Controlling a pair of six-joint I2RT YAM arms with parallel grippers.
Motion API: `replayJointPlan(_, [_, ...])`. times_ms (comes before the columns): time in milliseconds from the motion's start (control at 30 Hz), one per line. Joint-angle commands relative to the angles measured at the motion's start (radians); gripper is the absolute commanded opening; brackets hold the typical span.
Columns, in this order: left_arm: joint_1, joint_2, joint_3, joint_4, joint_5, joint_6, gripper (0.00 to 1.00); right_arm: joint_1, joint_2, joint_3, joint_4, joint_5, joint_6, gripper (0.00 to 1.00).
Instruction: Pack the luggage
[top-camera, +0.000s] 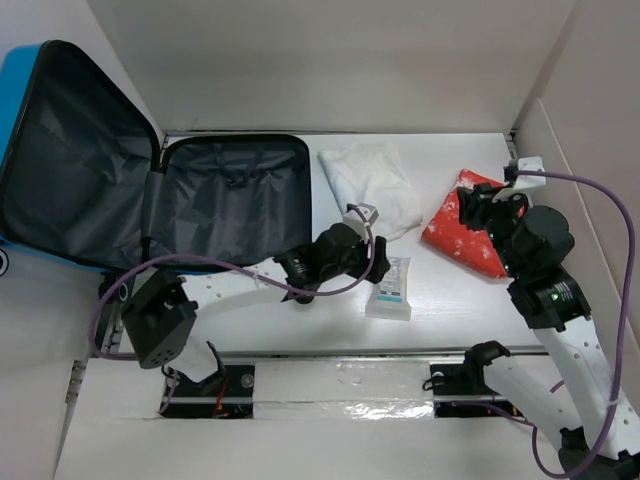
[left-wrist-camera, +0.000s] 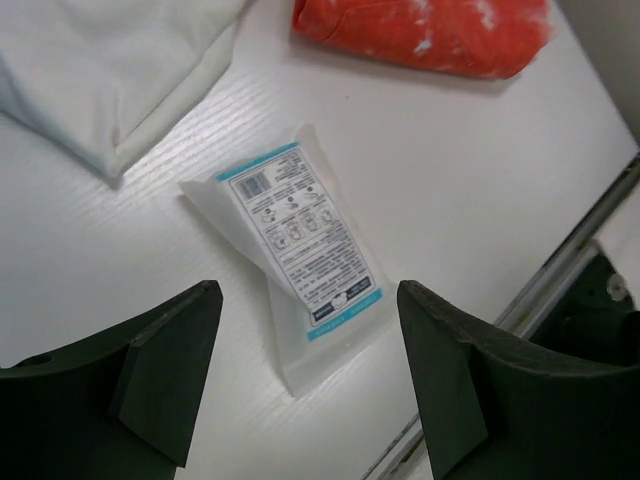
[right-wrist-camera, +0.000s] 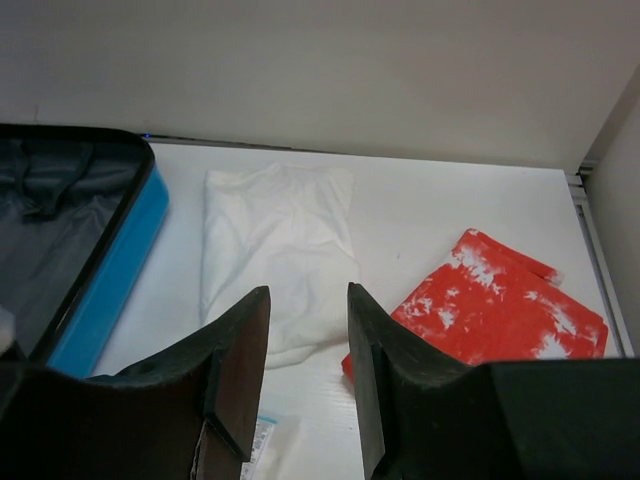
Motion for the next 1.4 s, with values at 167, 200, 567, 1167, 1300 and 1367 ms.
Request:
replayJointPlan(167, [-0.071,0.205,0.166,-0.149,-0.139,0.026,0.62,-0.006,-0.022,-0.033,0.023,-0.01,0.005,0.43])
replayJointPlan(200, [-0.071,0.219,0.17,-0.146,-0.142,0.019,0.6,-0.006,-0.02,-0.033,0.022,-0.016,0.004,0.43])
replayJointPlan(567, [-0.08,0.423,0.247,-0.125,-0.14,0.028,0.35,-0.006,-0.014,-0.065,0.044,-0.081,0.005,0.43])
replayJointPlan(1167, [0.121,-0.207,0.134,-0.045,-0.261,0.035,0.0,-0.006,-0.042,-0.105,0.084,-0.136,0.036,0.43])
replayJointPlan(1300, [0.331,-0.296,0.095,0.001,-0.22,0.001,0.0,-0.006,0.013,-0.079,0.09,-0.204,0.038,0.43])
replayJointPlan(1367, [0.452,-0.308,0.066,0.015,-0.2,-0.031,0.0,-0.006,0.044,-0.056,0.078,-0.224,0.024,0.43])
